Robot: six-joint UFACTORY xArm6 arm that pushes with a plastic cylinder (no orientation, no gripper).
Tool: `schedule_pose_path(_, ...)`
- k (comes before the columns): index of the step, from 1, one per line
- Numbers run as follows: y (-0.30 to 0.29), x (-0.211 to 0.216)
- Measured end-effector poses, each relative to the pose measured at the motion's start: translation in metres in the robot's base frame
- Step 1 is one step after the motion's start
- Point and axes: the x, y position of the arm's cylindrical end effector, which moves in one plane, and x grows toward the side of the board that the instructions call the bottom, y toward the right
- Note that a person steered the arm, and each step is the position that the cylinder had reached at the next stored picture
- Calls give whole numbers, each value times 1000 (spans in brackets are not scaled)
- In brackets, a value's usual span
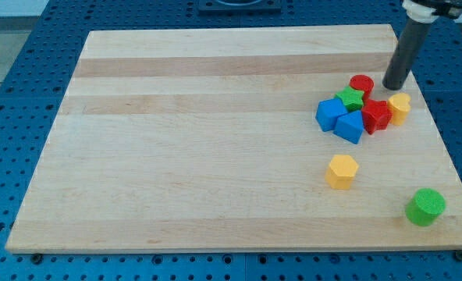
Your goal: Push the heart right below the red star
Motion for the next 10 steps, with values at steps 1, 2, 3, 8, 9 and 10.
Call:
schedule_pose_path(1,5,2)
schedule_pose_path(2,15,17)
schedule_pose_path(3,14,27)
schedule_pose_path(8,-19,32)
schedule_pose_path(9,-20,44)
schedule_pose_path(10,-20,58)
